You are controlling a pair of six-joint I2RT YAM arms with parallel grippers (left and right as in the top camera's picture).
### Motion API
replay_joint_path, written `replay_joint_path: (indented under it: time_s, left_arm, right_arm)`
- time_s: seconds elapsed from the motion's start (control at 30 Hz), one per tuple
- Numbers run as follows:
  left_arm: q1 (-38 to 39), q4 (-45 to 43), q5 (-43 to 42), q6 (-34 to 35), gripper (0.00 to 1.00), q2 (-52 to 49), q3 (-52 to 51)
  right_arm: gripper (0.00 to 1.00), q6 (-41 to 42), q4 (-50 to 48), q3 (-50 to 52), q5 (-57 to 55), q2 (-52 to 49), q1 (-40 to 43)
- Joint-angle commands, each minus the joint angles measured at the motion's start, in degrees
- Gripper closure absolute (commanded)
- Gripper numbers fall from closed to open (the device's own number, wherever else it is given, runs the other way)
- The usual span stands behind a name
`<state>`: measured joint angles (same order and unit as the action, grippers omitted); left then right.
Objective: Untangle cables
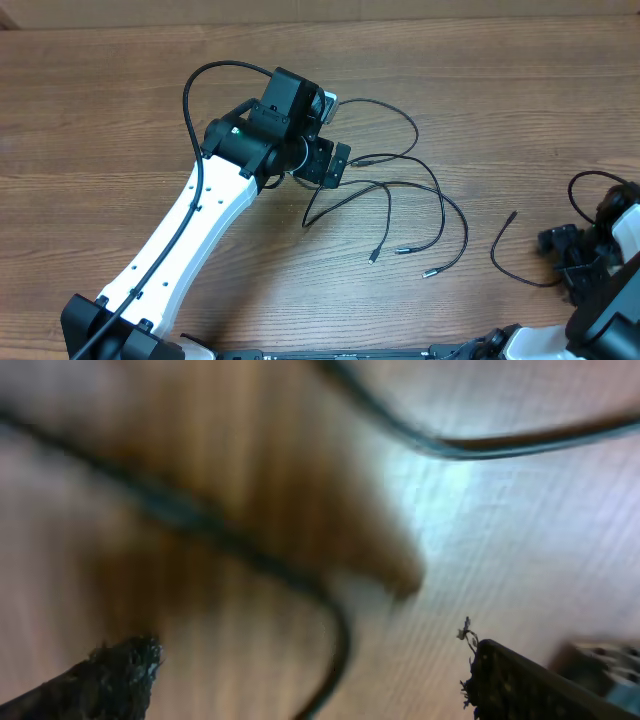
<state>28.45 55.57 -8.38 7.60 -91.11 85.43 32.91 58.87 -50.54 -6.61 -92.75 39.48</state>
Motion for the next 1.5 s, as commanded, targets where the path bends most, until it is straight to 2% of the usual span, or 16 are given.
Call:
replay_joint_path:
  time_s: [0.0, 0.17, 0.37, 0.6, 0.83, 0.9, 1.1, 1.17, 1.33, 1.47]
  left_arm:
    - [-0.31, -0.09, -0.63, 0.35, 0.00, -0.39, 0.55]
    - [-0.31, -0.07, -0.63, 0.35, 0.00, -0.39, 0.55]
    - [-0.31, -0.09, -0.63, 0.33, 0.00, -0.39, 0.55]
    - [-0.31, -0.09, -0.63, 0.33, 0.00, -0.39, 0.55]
    - [-0.31, -0.07, -0.63, 0.35, 0.01, -0.39, 0.55]
    - [-0.31, -0.09, -0.63, 0.33, 0.00, -0.39, 0.55]
    - [-0.31, -0.07, -0.63, 0.33, 0.00, -0.39, 0.55]
    - [-0.31, -0.09, -0.63, 0.35, 0.00, -0.39, 0.55]
    - [-0.31, -0.09, -0.63, 0.33, 0.00, -0.39, 0.55]
    - [-0.31, -0.09, -0.63, 0.33, 0.01, -0.39, 0.55]
  right_arm:
    - [0.00, -5.38, -0.55, 0.07, 7.08, 5.86, -0.04]
    - [0.00, -8.44, -0.44, -0.24, 8.35, 14.67, -0.04]
    - [0.00, -11.69, -0.63, -0.24, 16.26, 26.88, -0.04]
    - [0.00, -28.59, -3.28, -0.28, 33.99, 38.77, -0.04]
    - [0.00, -30.51, -3.89, -0.50, 42.88, 44.92, -0.20]
    - [0.04, -31.08, -4.74, -1.09, 48.35, 45.11, -1.77]
    - [0.03, -31.04, -6.05, -1.36, 48.70, 45.07, -9.46]
    - [0.00, -31.04, -6.95, -1.36, 48.65, 45.07, -12.87]
    - [0.00, -26.69, -8.74, -1.36, 40.48, 44.70, -21.81]
    - [0.00, -26.16, -8.70, -1.33, 39.67, 43.01, -27.06]
